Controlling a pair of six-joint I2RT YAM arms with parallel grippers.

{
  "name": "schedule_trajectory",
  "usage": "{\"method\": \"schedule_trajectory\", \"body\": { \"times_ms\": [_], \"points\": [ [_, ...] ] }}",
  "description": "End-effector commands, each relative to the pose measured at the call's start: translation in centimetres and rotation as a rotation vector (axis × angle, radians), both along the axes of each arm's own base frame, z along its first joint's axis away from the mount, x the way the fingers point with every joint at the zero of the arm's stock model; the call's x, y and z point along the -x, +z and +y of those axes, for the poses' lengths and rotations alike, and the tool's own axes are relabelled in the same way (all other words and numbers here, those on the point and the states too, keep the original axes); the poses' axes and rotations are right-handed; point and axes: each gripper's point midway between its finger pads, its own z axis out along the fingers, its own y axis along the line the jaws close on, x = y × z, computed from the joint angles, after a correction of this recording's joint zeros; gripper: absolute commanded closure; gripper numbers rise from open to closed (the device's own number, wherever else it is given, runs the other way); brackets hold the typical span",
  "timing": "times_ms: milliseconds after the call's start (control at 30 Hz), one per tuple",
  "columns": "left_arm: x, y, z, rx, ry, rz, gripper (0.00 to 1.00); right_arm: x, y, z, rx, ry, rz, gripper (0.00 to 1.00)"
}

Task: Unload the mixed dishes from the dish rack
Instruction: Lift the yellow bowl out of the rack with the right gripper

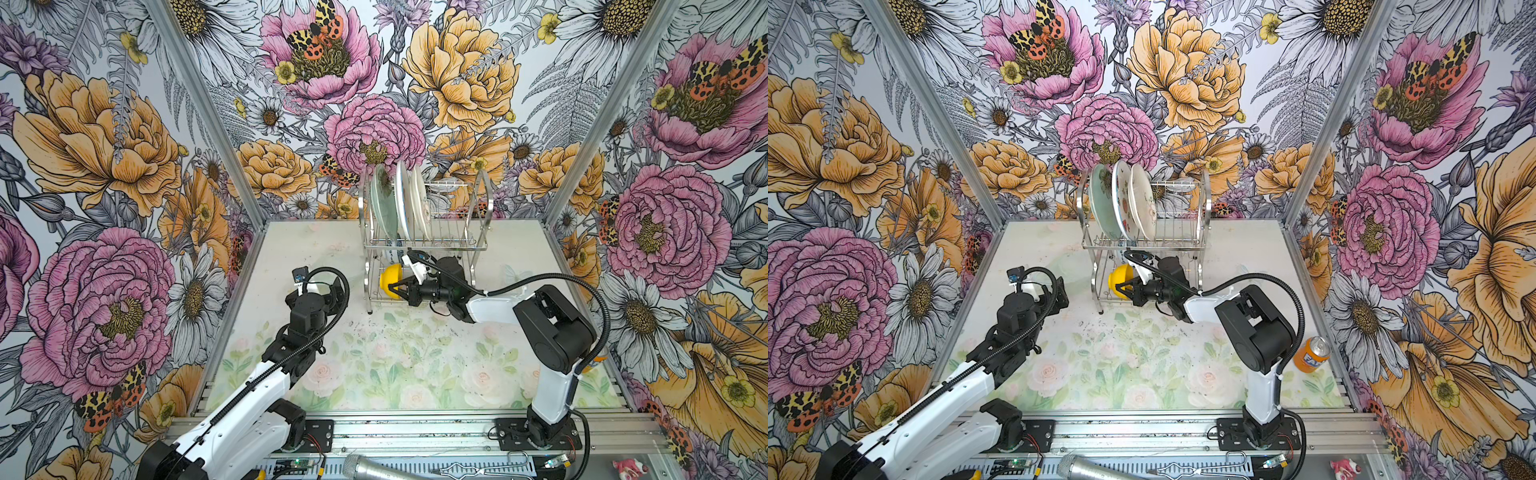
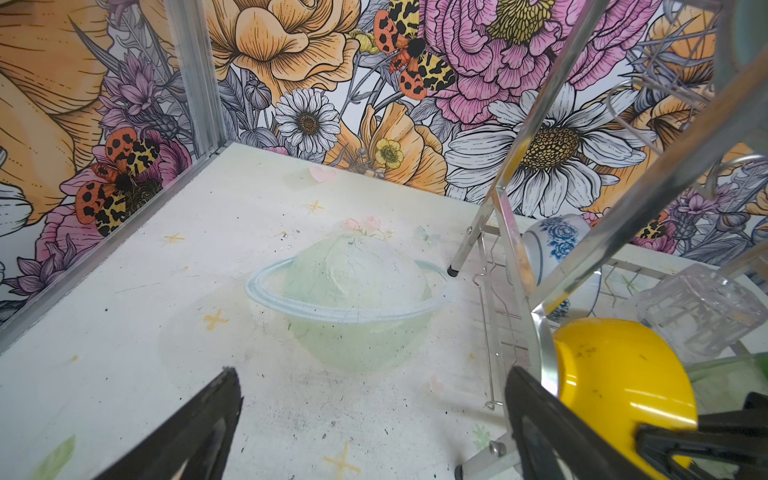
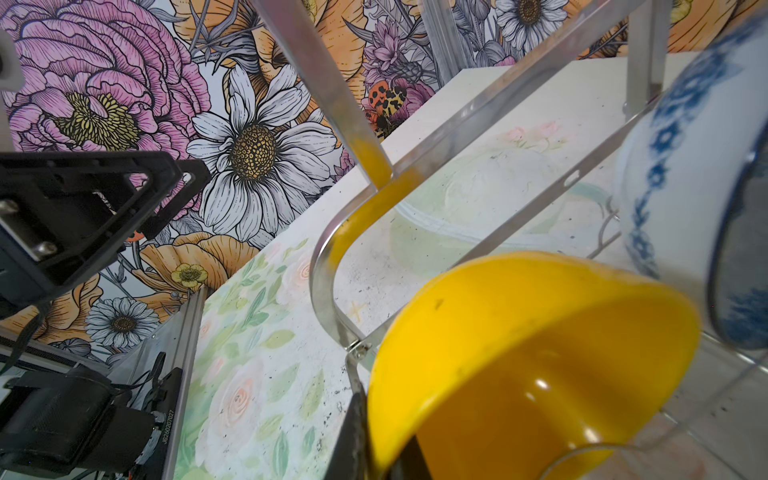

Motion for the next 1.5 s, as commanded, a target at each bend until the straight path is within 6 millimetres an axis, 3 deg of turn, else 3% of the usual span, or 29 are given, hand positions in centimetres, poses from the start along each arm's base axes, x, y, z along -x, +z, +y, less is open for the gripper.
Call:
{"method": "schedule_trajectory", "body": {
  "times_ms": [0,400,1000,1200,1467],
  "points": [
    [0.1,-0.1,0.1,-0.009,0.004,0.006,0.01,-0.2,7.2,0.9,-0.161,0.027,-0.265,1.00],
    [0.0,0.3,0.1,0.002,0.012,0.012,0.01,0.0,7.5,0.8,-0.180,0.032,-0.277,1.00],
    [0.3,0.0,0.0,0.041,0.016,0.016,0.01,3.6,8.1,-3.3,-0.096,-0.059,-0.276,1.00],
    [0.7,1.2,-1.4,0.080,-0.051,-0.011,0.01,4.9,7.6,-5.2,-0.080,-0.110,-0.244,1.00],
    [2.0,4.0,-4.8,0.149,-0.226,-0.071,0.01,7.2,10.0,-8.4,-0.091,-0.196,-0.242,1.00]
  ]
}}
